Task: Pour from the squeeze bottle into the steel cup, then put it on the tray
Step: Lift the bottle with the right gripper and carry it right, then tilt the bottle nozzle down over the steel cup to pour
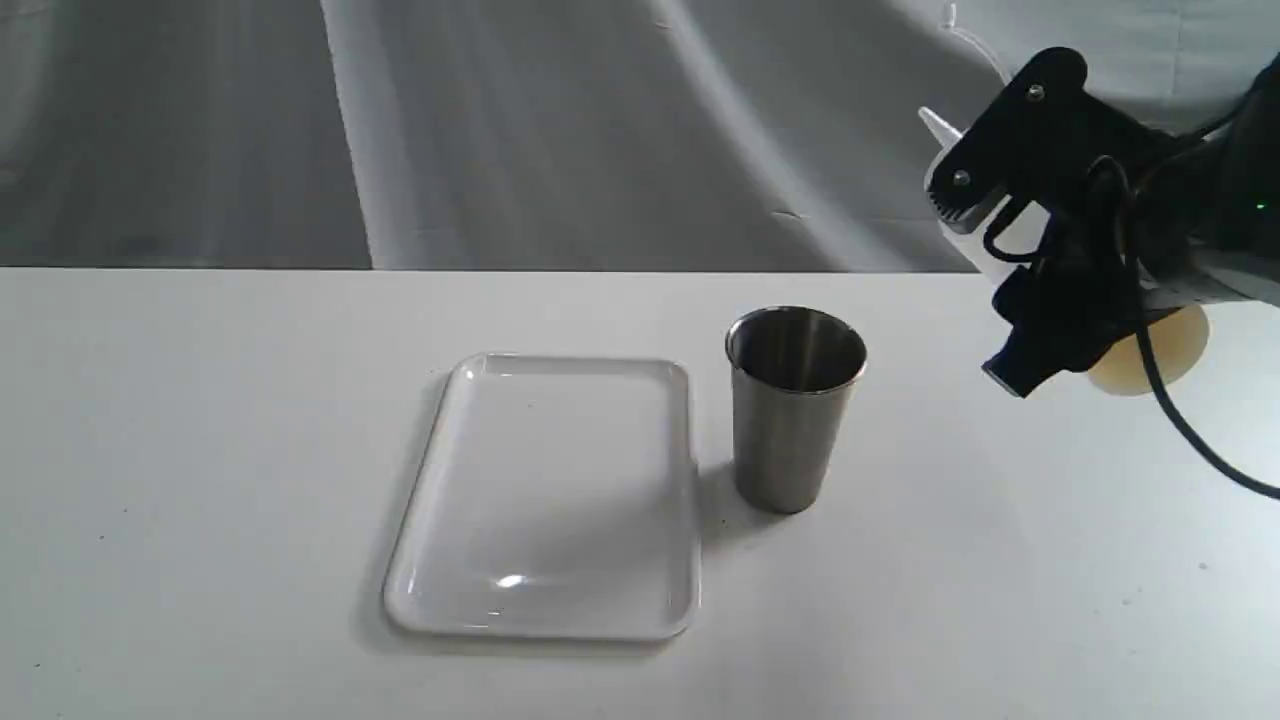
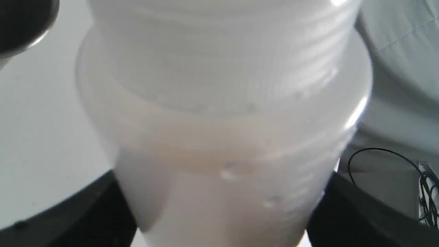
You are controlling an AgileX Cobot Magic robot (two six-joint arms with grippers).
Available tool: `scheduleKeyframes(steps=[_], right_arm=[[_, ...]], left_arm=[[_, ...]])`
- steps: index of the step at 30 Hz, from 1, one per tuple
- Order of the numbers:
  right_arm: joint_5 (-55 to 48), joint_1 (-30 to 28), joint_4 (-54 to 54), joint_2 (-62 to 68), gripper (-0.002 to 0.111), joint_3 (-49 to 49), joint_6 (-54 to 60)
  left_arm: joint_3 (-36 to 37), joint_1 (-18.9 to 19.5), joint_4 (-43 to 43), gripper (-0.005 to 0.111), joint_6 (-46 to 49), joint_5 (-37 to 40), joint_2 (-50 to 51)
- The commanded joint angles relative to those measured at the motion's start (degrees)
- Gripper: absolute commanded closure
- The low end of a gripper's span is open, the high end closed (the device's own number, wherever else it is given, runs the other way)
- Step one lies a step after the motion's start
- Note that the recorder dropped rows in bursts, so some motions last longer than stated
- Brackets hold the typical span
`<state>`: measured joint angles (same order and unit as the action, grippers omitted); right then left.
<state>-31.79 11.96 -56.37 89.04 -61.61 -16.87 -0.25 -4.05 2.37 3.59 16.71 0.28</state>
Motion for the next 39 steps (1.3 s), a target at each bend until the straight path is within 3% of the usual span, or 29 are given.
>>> scheduleKeyframes(steps=[1,27,39], right_arm=[[1.66,0.07,-1.48,-0.6,0.059,-0.55,-0.26],[-1.86,2.14,-9.17,8.06,0.059,-0.55,-1.82],[-4.03,4.14,-12.66,13.3,0.059,-7.53,-1.82]], left_arm=[[0.25,-0.18,0.16,0.098,-0.1,-0.37,-0.29],[0.25,-0.18,0.16,0.098,-0.1,-0.37,-0.29],[0.25,-0.18,0.16,0.098,-0.1,-0.37,-0.29]])
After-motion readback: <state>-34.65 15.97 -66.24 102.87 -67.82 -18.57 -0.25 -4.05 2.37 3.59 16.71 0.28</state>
